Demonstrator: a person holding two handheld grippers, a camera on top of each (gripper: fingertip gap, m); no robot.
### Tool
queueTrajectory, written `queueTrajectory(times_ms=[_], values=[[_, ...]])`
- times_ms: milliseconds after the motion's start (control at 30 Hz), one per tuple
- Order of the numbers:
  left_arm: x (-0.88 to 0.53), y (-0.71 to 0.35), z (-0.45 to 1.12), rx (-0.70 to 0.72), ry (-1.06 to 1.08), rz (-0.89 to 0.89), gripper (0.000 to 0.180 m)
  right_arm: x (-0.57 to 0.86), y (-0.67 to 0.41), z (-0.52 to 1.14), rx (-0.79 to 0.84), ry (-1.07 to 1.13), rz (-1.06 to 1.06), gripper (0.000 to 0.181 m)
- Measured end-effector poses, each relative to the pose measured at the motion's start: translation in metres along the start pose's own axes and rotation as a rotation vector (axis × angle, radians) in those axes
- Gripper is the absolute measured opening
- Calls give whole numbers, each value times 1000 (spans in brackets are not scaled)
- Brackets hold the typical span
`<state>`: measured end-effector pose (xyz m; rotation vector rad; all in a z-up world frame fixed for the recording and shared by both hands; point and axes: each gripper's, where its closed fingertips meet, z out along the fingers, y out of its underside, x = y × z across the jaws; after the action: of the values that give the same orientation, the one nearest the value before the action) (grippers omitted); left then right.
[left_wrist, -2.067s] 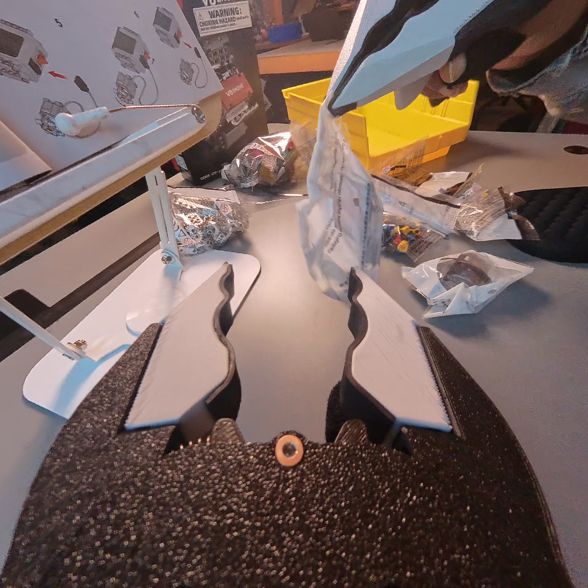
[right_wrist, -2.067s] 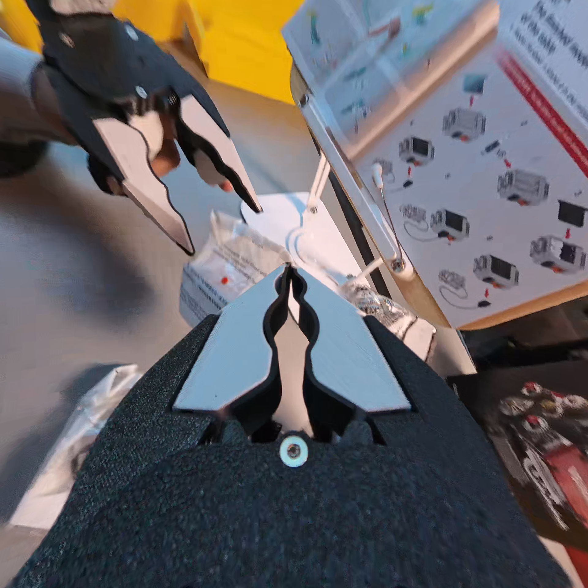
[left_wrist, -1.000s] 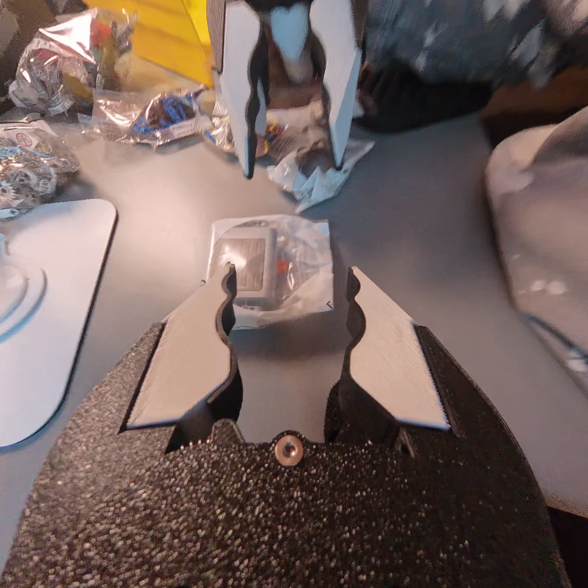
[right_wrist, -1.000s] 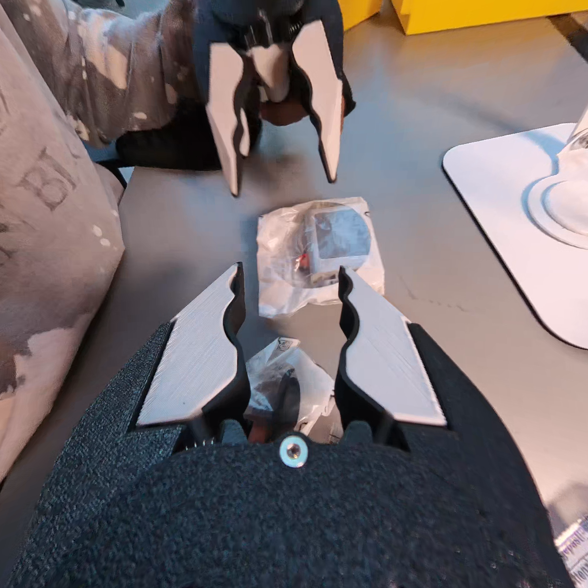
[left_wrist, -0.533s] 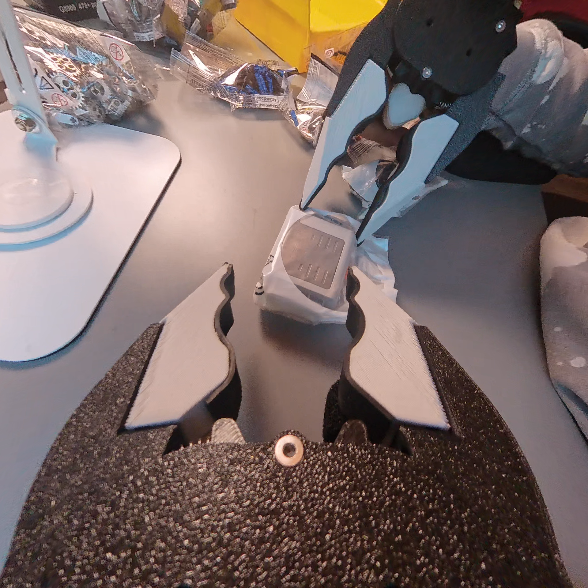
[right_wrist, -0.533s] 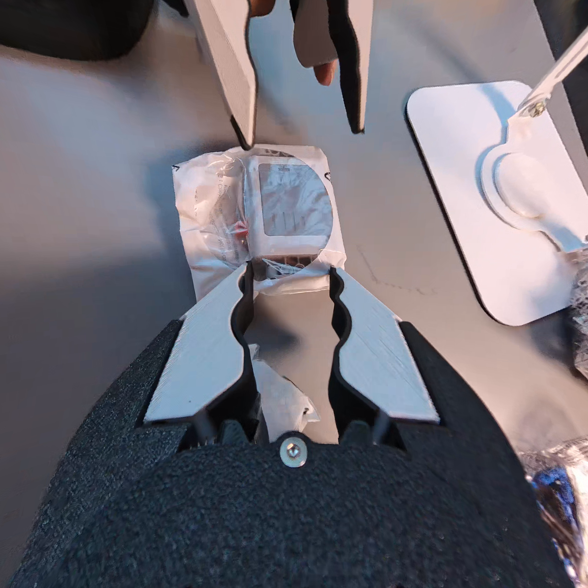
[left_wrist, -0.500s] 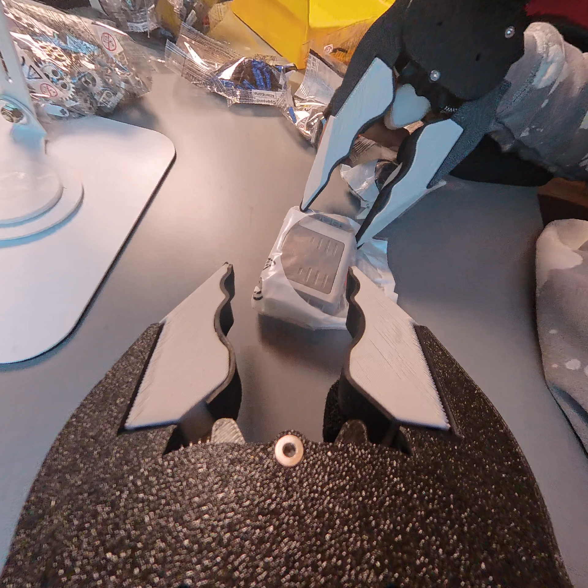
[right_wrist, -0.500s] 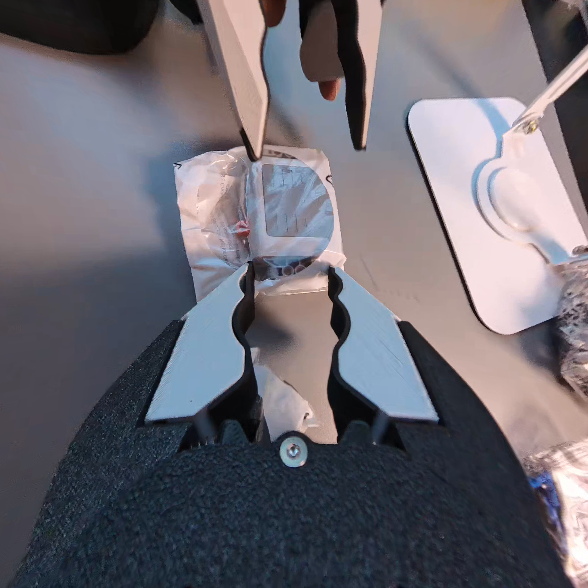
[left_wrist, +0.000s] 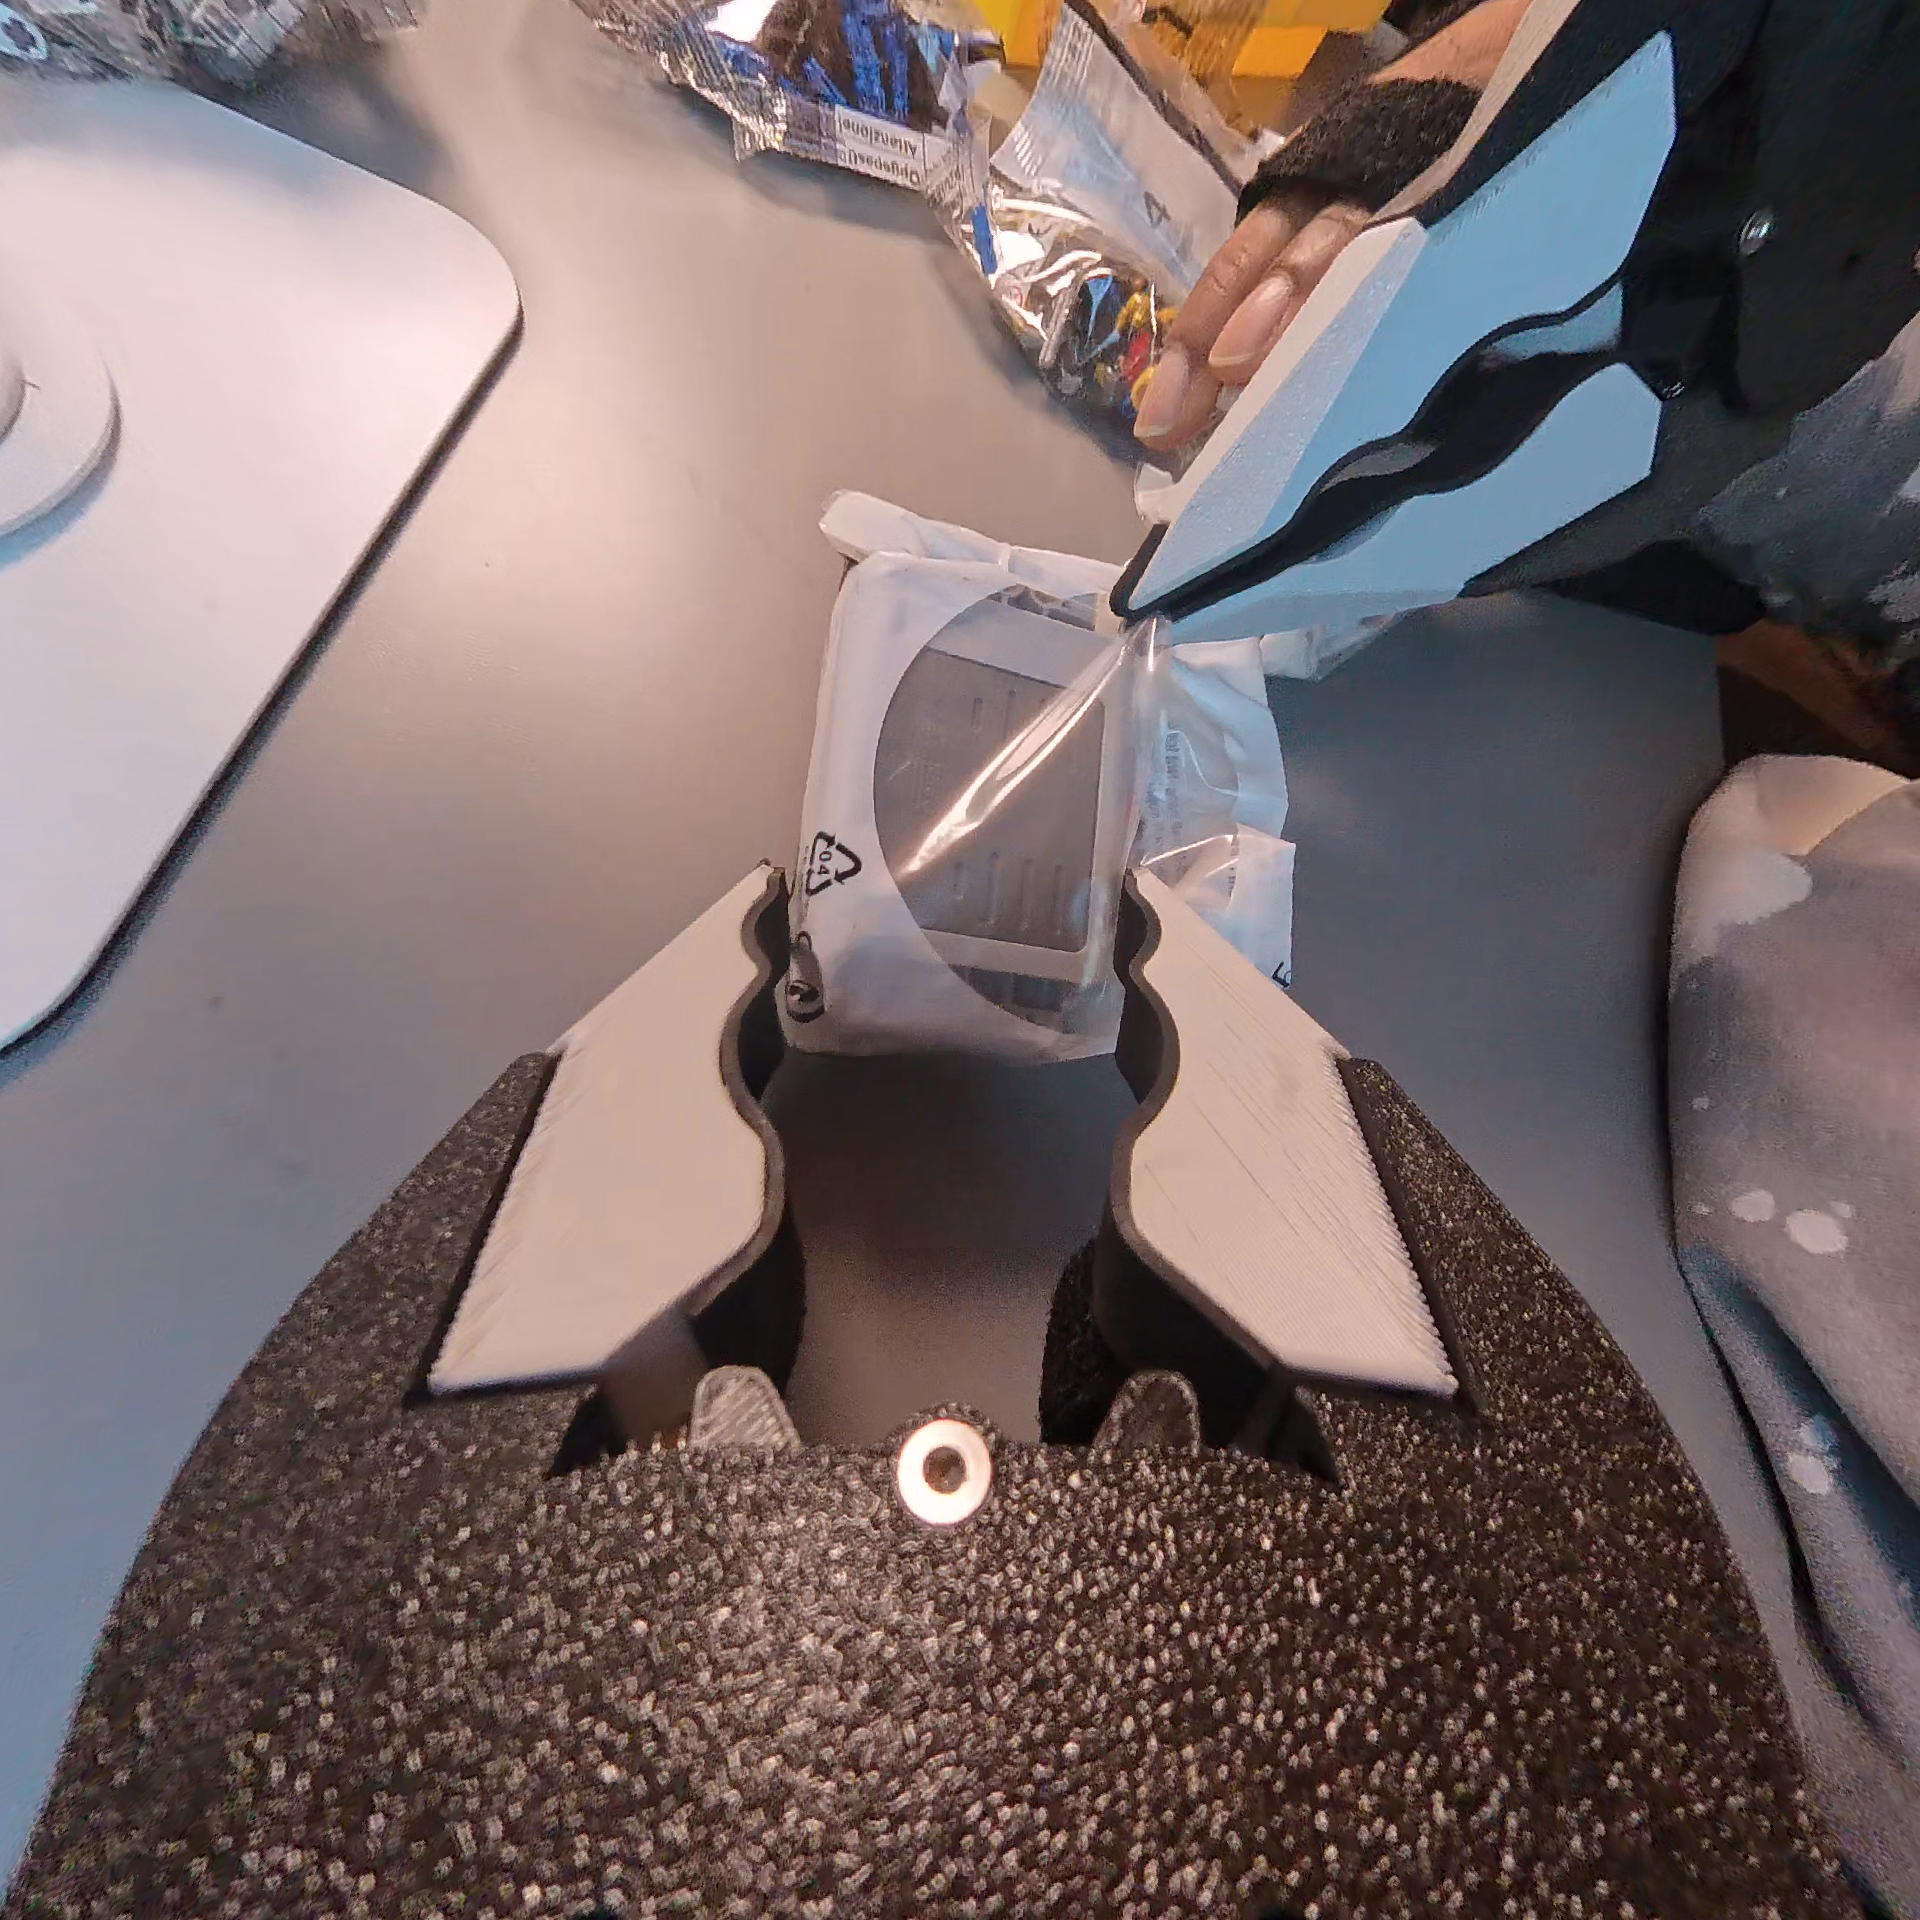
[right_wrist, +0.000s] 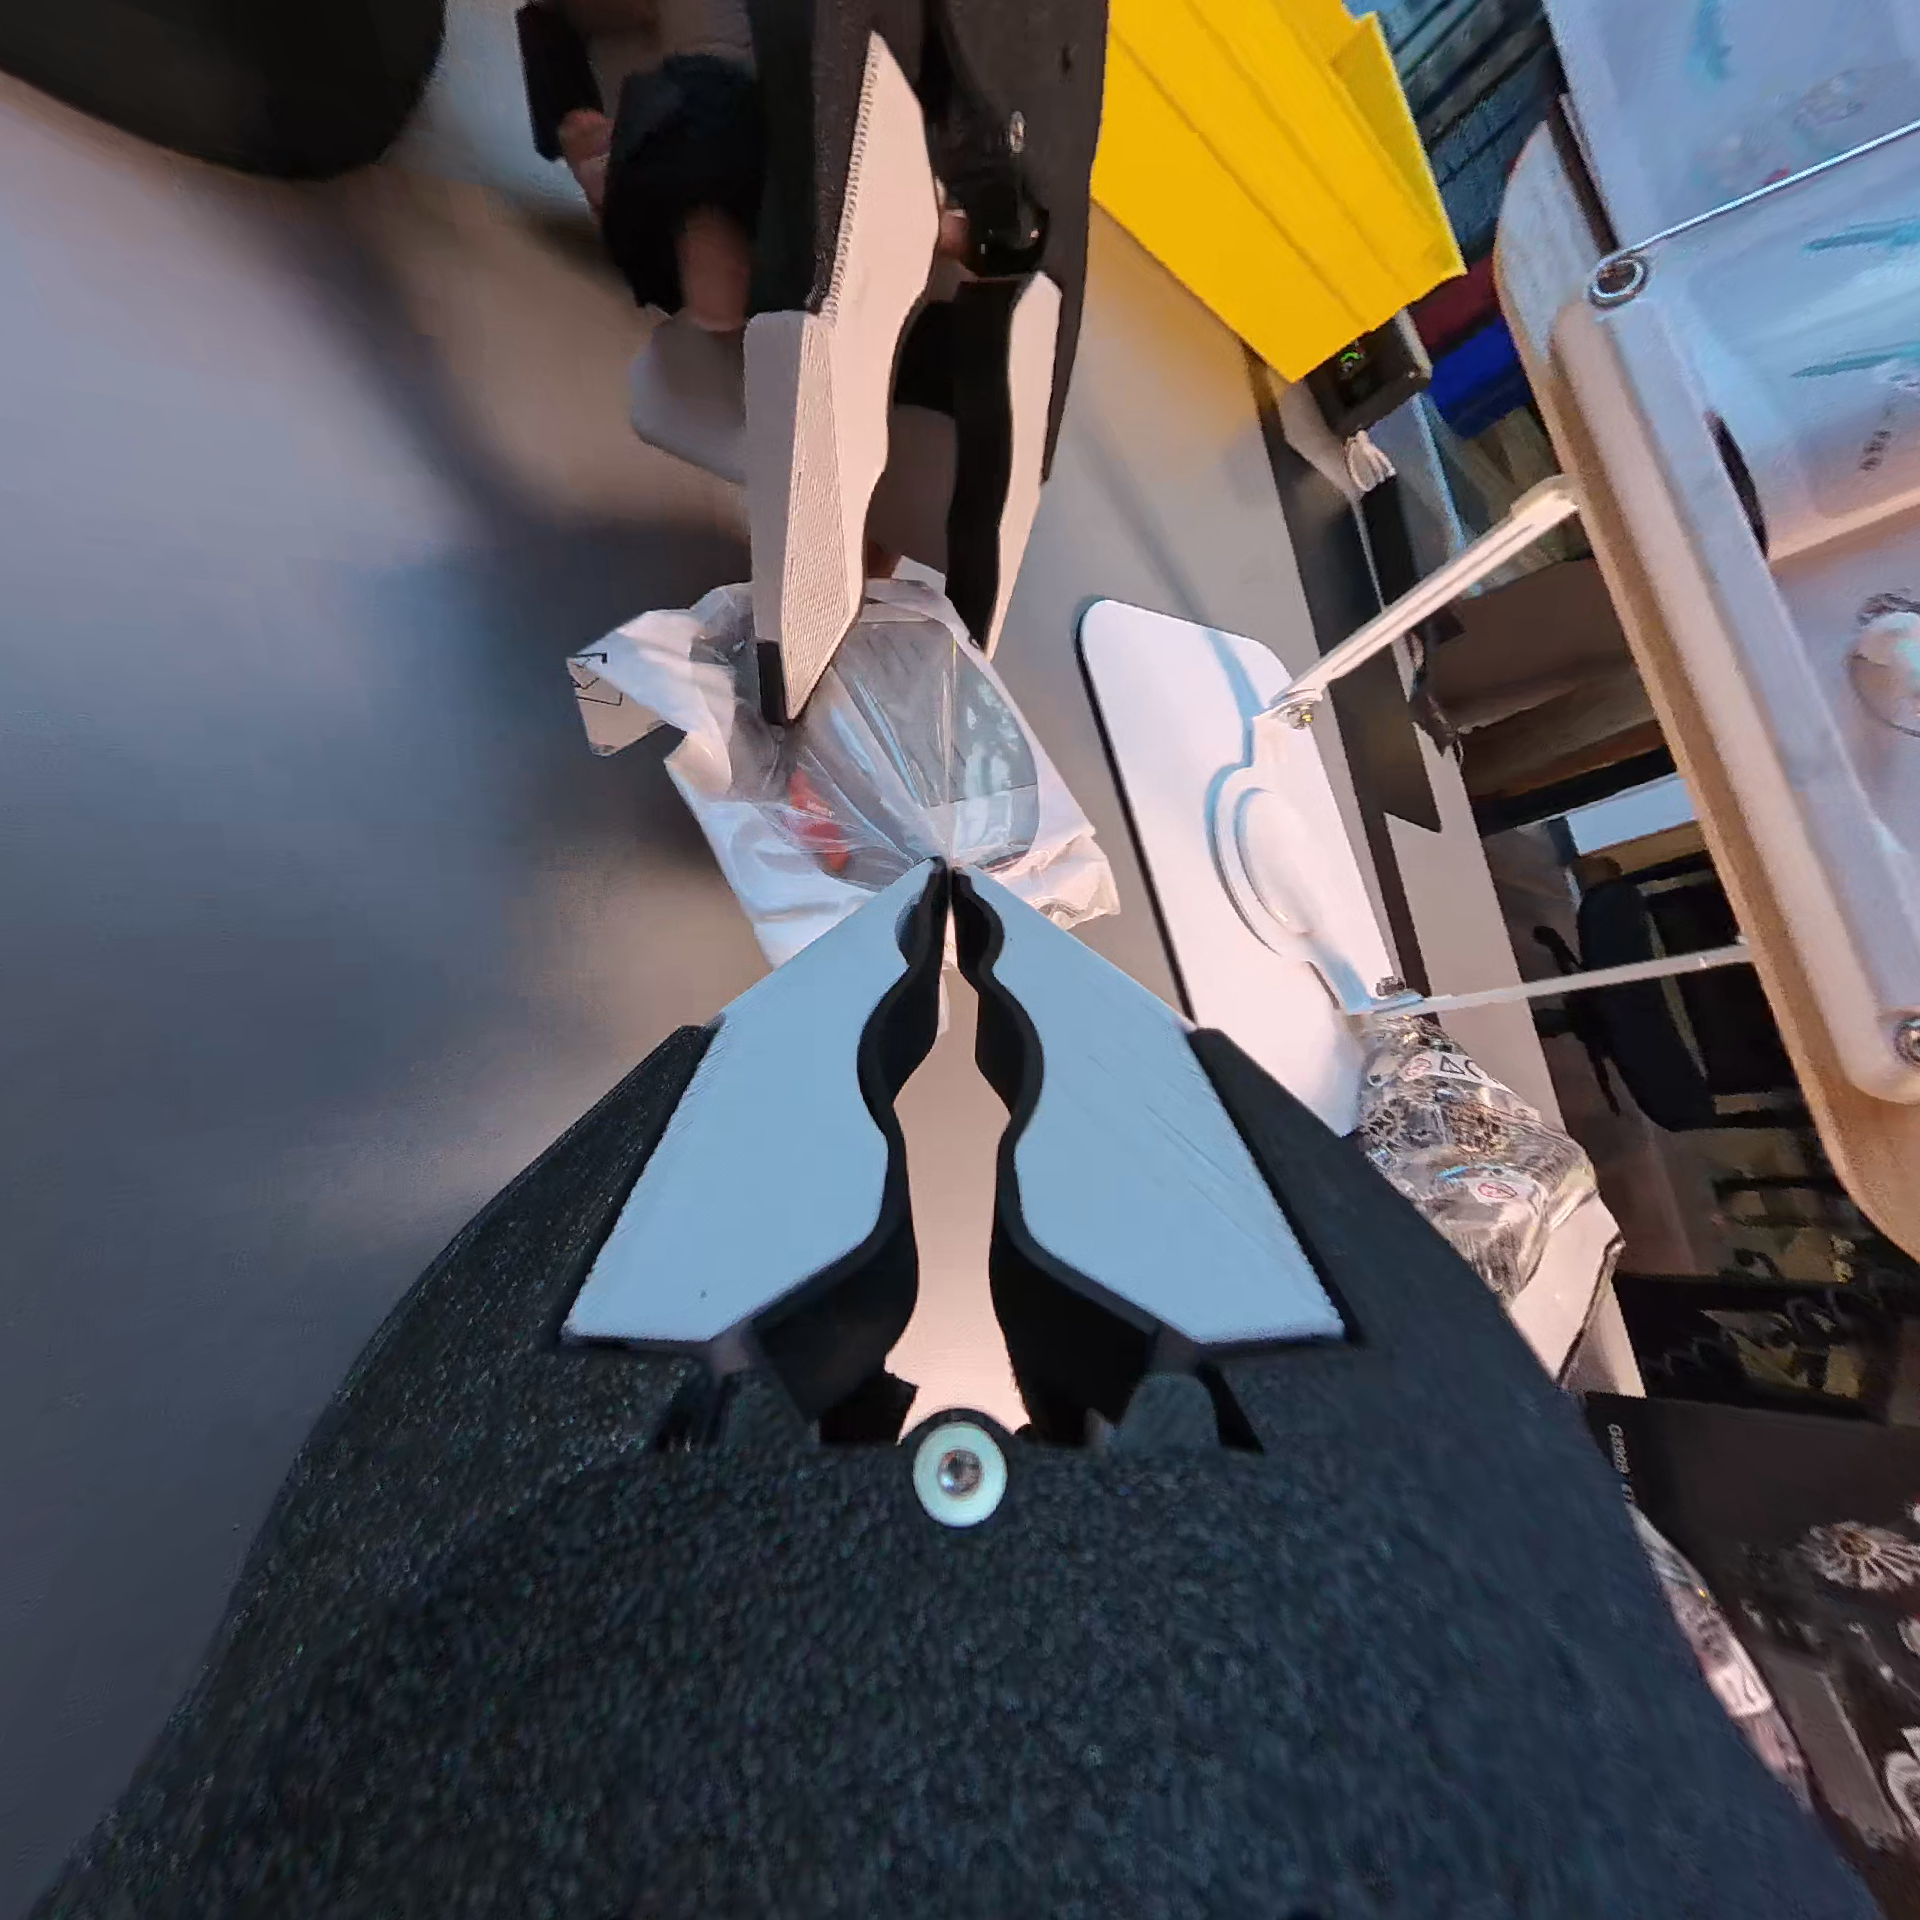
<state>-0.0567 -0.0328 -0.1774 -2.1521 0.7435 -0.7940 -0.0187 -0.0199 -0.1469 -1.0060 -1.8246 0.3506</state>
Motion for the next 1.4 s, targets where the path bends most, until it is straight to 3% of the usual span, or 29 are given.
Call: queueTrajectory(times_ms=[167,200,300,367,433,700,867,933,1133,1200,1400], values=[[-3,-14,-7,82,-26,-1,53,5,9,0,16,10,97,3],[-3,-17,-10,111,-32,7,37,7,12,0,10,13,122,12],[-8,-22,-15,137,-77,25,33,10,13,-1,44,-17,230,33],[-9,-27,-20,179,-93,41,11,12,14,-2,51,-30,287,44],[-4,-38,-26,250,-62,24,0,12,16,-1,43,-34,310,55],[9,-58,-38,384,21,6,0,-1,17,9,12,-86,316,61],[21,-70,-47,473,124,-34,0,16,7,2,128,-58,435,66],[27,-75,-51,509,166,-49,0,18,2,0,170,-87,469,61],[27,-85,-64,593,217,-95,0,26,-10,-17,291,-159,570,24],[24,-86,-68,606,210,-108,0,35,-11,-27,339,-160,618,1],[22,-71,-50,478,169,-88,0,49,-9,-43,416,-152,688,0]])
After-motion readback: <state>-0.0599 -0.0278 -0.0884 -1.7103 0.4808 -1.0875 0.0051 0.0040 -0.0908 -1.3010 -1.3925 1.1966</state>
